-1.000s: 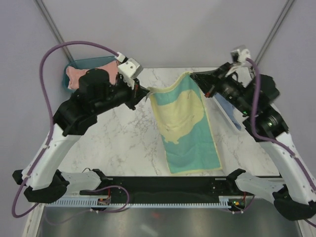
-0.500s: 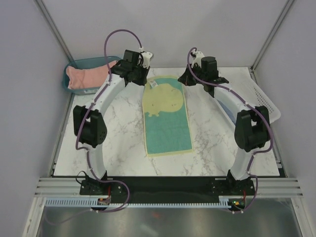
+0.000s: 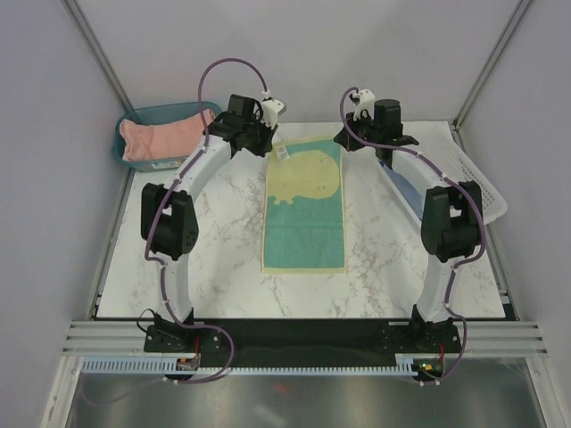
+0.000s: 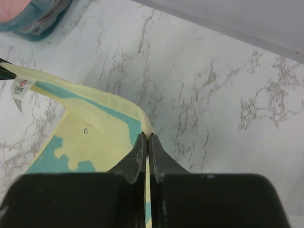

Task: Fold and stack the towels
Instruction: Fold the towel

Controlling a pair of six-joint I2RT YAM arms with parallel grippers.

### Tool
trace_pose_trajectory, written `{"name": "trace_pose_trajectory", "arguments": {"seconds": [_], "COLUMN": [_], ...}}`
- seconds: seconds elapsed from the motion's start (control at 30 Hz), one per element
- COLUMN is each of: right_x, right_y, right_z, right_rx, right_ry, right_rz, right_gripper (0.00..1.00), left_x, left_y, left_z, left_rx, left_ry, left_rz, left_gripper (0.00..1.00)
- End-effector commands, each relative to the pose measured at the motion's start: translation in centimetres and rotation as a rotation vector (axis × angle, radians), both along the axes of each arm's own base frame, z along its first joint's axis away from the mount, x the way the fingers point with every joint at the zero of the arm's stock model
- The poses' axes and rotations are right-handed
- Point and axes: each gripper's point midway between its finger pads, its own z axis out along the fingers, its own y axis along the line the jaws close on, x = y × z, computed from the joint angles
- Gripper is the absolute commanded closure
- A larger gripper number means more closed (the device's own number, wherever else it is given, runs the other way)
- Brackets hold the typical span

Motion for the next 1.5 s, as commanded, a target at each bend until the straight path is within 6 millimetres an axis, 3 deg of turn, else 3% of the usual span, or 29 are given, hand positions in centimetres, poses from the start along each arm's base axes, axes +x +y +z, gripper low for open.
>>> {"name": "trace_pose_trajectory", "arguments": {"seconds": [0.0,0.03,0.07,0.1,0.13,0.2,0.23,0.3,0.33,0.4,0.43,0.53,0.57,0.63,0.67,0.8,0.87,0.9,0.97,1.17,1.33,1.47], "right_x": [-2.8,-3.8,-4.5,-5.3,-6.5,-8.2,-9.6,-11.4,-12.8,-14.5,-15.8,-18.4,-19.3,-21.1,-21.6,-24.1,-25.5,-26.6,-28.0,-30.3,-31.8,-33.3], "right_y": [-0.1,-0.5,-0.4,-0.4,-0.5,-0.5,-0.9,-1.0,-1.4,-1.2,-1.3,-0.5,0.4,1.1,1.2,-0.1,0.1,-0.1,0.5,0.7,-0.2,-0.8], "right_z": [2.9,1.8,1.7,2.5,1.2,1.3,-0.6,-0.4,-2.1,-1.9,-3.2,-3.5,-2.9,-3.4,-2.6,-4.3,-4.4,-5.3,-4.8,-6.3,-9.8,-11.7], "right_rx": [-0.058,-0.071,-0.072,-0.066,-0.067,-0.063,-0.067,-0.053,-0.061,-0.059,-0.054,-0.04,-0.032,-0.023,-0.016,-0.064,-0.047,-0.05,-0.015,0.03,-0.024,-0.019], "right_ry": [-0.079,-0.042,-0.03,-0.033,0.014,0.031,0.086,0.1,0.146,0.147,0.192,0.223,0.213,0.243,0.225,0.291,0.307,0.334,0.342,0.425,0.515,0.58], "right_rz": [0.062,0.058,0.07,0.077,0.085,0.088,0.084,0.072,0.064,0.066,0.061,0.061,0.083,0.088,0.08,0.014,0.012,0.012,0.019,-0.024,-0.066,-0.101], "right_gripper": [1.0,1.0,1.0,1.0,1.0,1.0,1.0,1.0,1.0,1.0,1.0,1.0,1.0,1.0,1.0,1.0,1.0,1.0,1.0,1.0,1.0,0.93], "left_x": [-2.3,-3.1,-4.2,-4.9,-5.8,-7.5,-9.0,-10.4,-11.3,-13.4,-14.3,-17.0,-17.5,-18.8,-19.2,-21.3,-22.5,-23.0,-24.5,-27.7,-29.7,-30.3], "left_y": [0.0,0.1,0.4,0.3,0.2,0.2,-0.1,-0.1,-0.5,-0.3,-0.7,-0.3,-0.2,-0.4,-0.4,-0.1,0.4,0.4,0.4,0.2,0.6,0.6], "left_z": [3.4,4.3,2.9,3.0,3.6,2.2,1.7,0.9,0.6,-0.7,-1.3,-3.5,-3.6,-3.5,-3.5,-2.9,-3.8,-3.9,-4.5,-6.4,-9.0,-9.5], "left_rx": [-0.021,-0.028,-0.017,-0.02,-0.022,-0.009,-0.004,0.006,0.009,0.015,0.021,0.056,0.056,0.045,0.044,0.045,0.05,0.047,0.049,0.06,0.093,0.114], "left_ry": [-0.073,-0.085,-0.05,-0.052,-0.063,-0.034,-0.017,0.002,0.012,0.047,0.061,0.112,0.121,0.128,0.128,0.113,0.144,0.154,0.176,0.253,0.353,0.396], "left_rz": [-0.08,-0.087,-0.092,-0.103,-0.113,-0.134,-0.149,-0.154,-0.166,-0.172,-0.189,-0.171,-0.157,-0.153,-0.148,-0.134,-0.114,-0.114,-0.123,-0.136,-0.128,-0.134], "left_gripper": [0.98,0.98,0.98,0.98,0.98,0.98,0.98,0.98,0.98,0.98,0.98,0.98,0.98,0.98,0.98,0.98,0.98,0.98,0.98,0.98,0.96,0.87]}}
